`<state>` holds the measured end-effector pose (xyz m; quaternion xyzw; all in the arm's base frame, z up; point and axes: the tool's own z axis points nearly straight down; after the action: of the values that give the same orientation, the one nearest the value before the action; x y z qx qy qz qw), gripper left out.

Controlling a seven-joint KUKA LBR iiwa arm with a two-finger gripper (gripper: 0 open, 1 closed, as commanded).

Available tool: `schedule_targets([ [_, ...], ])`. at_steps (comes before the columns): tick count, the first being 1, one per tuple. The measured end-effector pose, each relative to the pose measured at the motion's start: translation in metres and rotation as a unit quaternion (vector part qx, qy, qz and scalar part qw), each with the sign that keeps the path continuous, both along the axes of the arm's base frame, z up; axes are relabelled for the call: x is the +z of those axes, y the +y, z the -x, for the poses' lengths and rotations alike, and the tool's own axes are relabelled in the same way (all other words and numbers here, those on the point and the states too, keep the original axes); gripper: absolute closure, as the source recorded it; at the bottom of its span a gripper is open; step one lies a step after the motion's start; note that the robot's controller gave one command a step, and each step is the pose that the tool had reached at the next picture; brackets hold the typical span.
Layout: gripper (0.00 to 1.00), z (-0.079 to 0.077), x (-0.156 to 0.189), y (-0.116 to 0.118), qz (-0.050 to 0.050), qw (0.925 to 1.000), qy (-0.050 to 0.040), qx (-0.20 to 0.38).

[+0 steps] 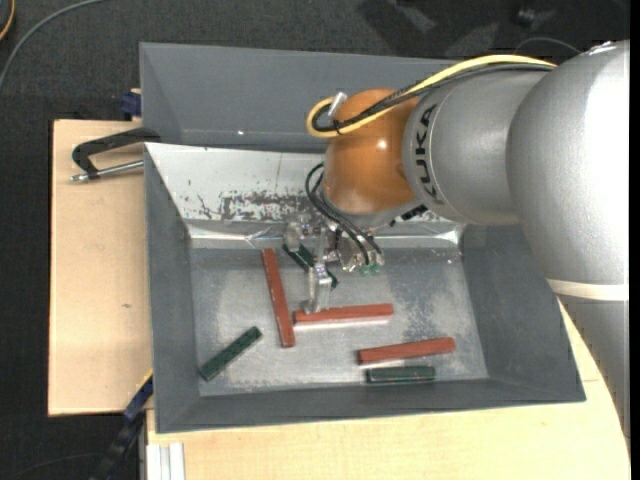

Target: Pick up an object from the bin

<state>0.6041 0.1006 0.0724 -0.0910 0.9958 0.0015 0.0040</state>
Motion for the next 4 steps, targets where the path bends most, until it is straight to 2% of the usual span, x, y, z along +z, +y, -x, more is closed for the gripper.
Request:
schedule_targets([
  [1,0.00,0.010,0.000,-0.029,0.000,0.9998,0.0012,-0.019],
  [2,0.00,0.034,-0.001,-0.083,0.002,0.9996,0.0042,-0.028],
  [3,0.00,0.047,-0.001,-0.169,0.003,0.9909,0.0032,0.134],
  [4,0.00,0.106,0.037,-0.207,0.003,0.9928,0.0041,0.119],
])
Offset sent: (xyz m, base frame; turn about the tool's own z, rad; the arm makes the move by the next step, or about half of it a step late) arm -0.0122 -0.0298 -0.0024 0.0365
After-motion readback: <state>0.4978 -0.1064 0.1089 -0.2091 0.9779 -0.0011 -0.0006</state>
